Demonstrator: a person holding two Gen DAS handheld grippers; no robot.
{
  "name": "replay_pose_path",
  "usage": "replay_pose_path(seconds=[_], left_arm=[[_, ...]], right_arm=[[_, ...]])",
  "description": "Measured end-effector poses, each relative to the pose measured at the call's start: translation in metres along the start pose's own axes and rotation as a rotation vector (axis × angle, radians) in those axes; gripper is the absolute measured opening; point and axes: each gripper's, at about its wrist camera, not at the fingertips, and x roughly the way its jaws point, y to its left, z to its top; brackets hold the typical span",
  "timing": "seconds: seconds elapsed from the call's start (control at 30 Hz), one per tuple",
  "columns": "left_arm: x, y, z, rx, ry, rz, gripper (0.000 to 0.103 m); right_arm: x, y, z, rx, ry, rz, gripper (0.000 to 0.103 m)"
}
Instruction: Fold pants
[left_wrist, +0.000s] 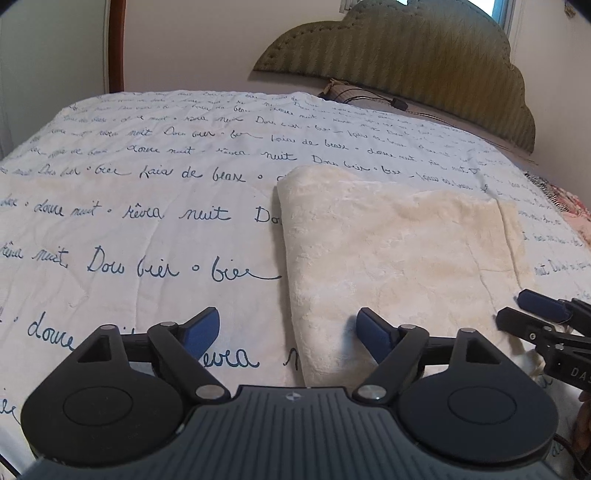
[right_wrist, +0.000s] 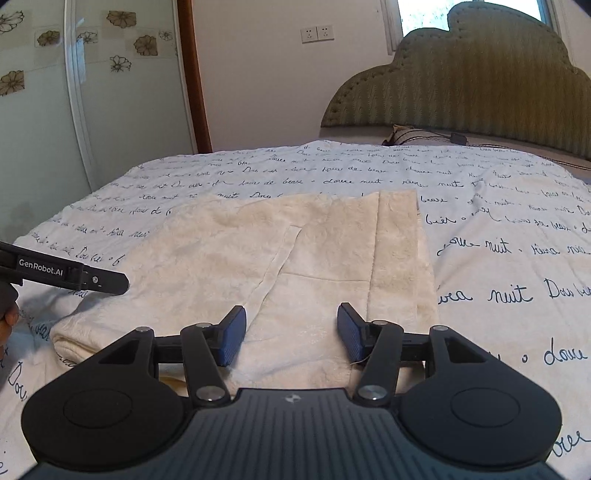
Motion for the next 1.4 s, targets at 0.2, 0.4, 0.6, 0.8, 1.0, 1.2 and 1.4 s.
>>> replay_pose_path(seconds=[0.2,0.4,0.6,0.8,1.0,1.2,1.4], left_arm=[[0.000,-0.007,-0.002,0.033,-0.006,0.020,0.089],[0.003,-0.008,-0.001,0.027,0.004,0.009,0.090],[0.011,-0.006,0.003,0.043,0.018,-0.089,0.090],[0.030,0.010,0.010,-0.045,0.073,-0.257,0.094],[0.042,0.017,0.020,-0.089,0.115,-0.373,0.096],[0.065,0.023,0.033,-0.207,0.169,-0.518,0.095],[0.069,0.017,0.039,-0.211,0.153,-0.471,0.056]], right_arm=[[0.000,0.004,-0.007,-0.021,-0.032,-0.008,0.057],[0.000,0.002,-0.006,-0.009,-0.031,0.003,0.058],[-0.013,-0.029,0.007,0.107,-0.045,0.078,0.064],[-0.008,-0.105,0.014,0.340,0.038,0.155,0.065],[0.015,-0.142,0.005,0.485,0.136,0.290,0.066],[0.043,-0.154,0.009,0.558,0.173,0.454,0.067],[0.060,-0.155,0.016,0.588,0.173,0.425,0.032]])
